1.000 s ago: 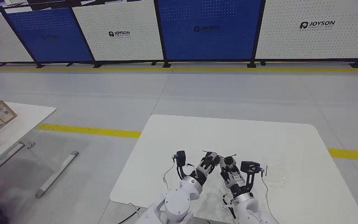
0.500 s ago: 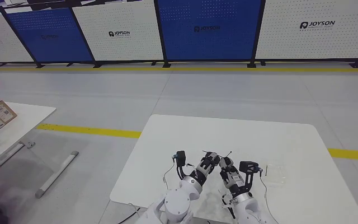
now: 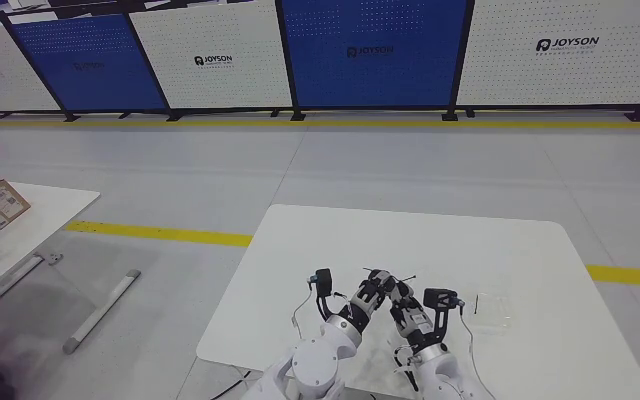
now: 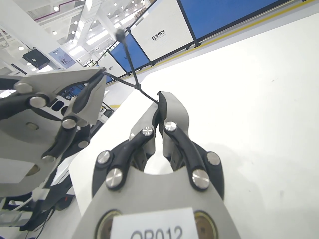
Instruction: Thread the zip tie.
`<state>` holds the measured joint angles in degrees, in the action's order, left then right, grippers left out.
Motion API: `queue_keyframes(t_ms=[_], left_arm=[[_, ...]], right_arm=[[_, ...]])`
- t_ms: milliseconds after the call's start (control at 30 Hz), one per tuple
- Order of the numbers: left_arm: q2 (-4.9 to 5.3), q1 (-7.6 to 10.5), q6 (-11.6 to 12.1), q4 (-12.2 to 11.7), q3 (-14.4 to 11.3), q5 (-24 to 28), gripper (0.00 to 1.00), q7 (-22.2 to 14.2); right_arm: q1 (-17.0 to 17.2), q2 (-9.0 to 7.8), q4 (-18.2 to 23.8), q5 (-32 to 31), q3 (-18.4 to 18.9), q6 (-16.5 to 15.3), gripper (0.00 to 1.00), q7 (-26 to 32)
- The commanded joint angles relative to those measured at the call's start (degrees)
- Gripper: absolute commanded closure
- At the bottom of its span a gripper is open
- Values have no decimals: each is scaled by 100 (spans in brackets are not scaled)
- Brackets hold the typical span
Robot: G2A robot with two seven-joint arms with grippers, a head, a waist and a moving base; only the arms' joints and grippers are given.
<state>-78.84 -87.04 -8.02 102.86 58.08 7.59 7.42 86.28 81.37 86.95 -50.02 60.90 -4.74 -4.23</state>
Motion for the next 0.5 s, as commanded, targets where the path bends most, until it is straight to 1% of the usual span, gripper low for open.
queue_keyframes(t_ms=[0, 300, 467], left_arm=[[1, -11, 29, 40, 7, 4, 100, 2], [8, -91, 168, 184, 45, 92, 100, -40], [13, -127, 185, 243, 49, 69, 100, -43]], right_arm=[[-7, 1, -13, 13, -3, -8, 100, -8], [-50, 6, -103, 19, -36, -41, 100, 8], [-89, 12, -156, 23, -63, -50, 100, 6]])
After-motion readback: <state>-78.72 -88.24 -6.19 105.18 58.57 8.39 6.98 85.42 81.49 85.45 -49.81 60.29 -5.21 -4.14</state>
